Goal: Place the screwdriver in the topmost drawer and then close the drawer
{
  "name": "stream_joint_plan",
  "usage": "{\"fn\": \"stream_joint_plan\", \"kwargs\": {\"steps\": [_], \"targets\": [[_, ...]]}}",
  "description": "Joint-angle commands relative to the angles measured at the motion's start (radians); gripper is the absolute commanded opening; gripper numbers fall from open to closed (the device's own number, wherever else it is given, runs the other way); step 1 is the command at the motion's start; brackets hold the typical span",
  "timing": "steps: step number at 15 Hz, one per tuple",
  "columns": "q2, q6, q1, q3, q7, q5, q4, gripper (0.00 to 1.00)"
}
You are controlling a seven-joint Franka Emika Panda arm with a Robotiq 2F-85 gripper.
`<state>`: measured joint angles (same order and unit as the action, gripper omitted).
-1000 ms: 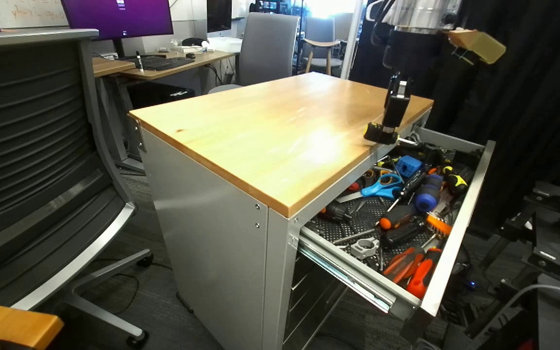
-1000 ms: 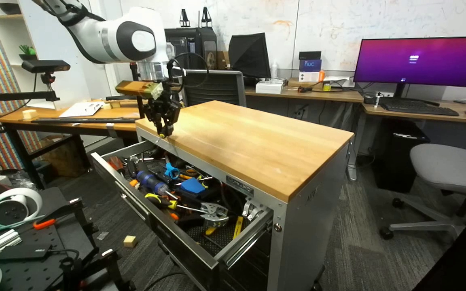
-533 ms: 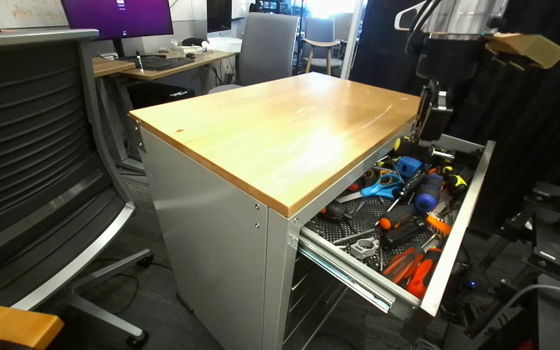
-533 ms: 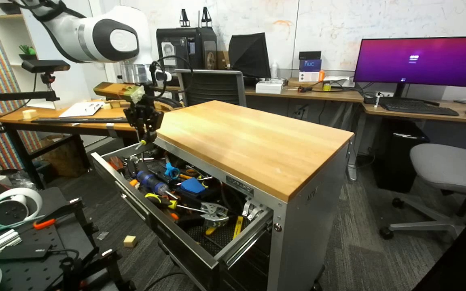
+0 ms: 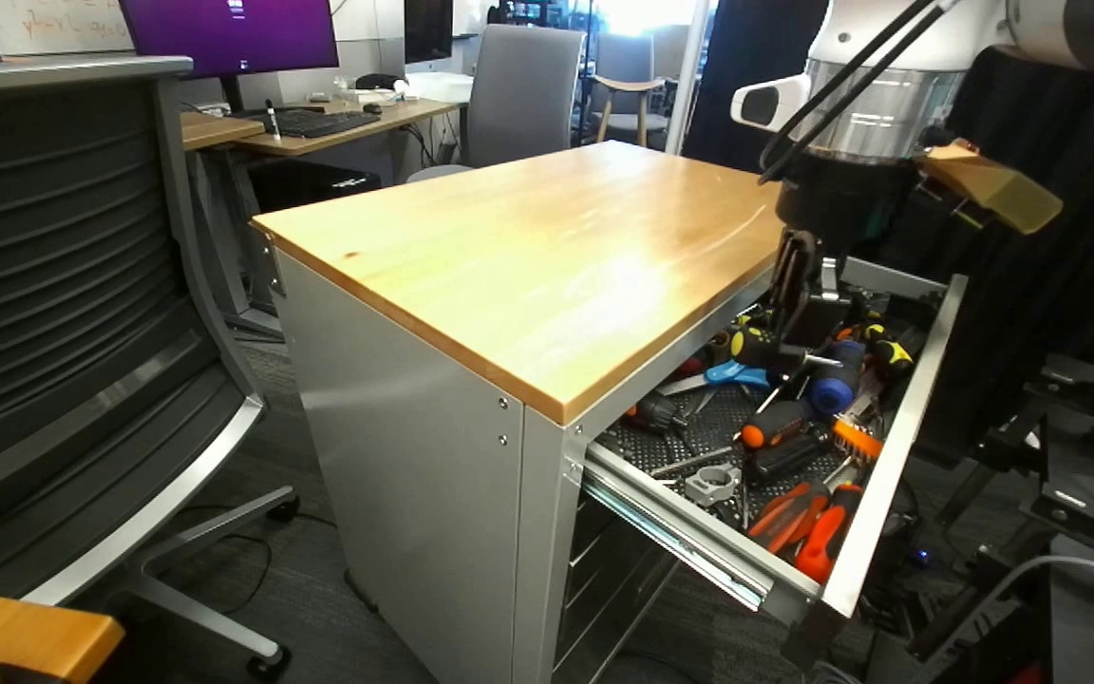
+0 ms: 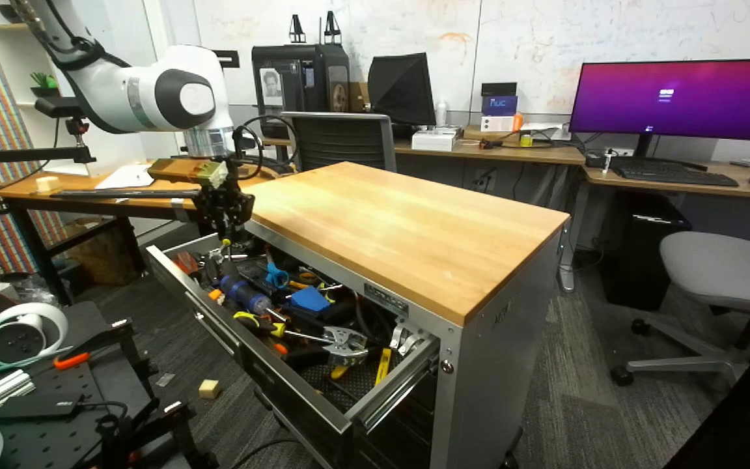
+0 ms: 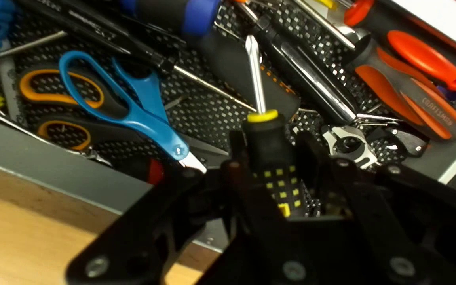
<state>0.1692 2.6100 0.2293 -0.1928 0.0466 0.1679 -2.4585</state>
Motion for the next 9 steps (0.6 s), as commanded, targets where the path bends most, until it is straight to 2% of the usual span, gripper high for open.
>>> {"fn": "stream_joint_plan", "kwargs": {"steps": [1,3,5,6,7,9], "targets": [[0.062,0.045,0.032,0.019,0.063,0.089,0.059,0.61],[0.071,0.046,0.044,0.039,0.097,0.135,0.074,0.75],[0.045,-0.017,0.046,0.058,0.115,0.172,0.065,0.9],[0.026,-0.063,0.034,0.053,0.097,0.153,0.052,0.97],[0.008,-0.109,0.023,0.051,0.084,0.13,0.035,1.0],[-0.008,-0.219,-0.012,0.043,0.06,0.031,-0.002,1.0]]}}
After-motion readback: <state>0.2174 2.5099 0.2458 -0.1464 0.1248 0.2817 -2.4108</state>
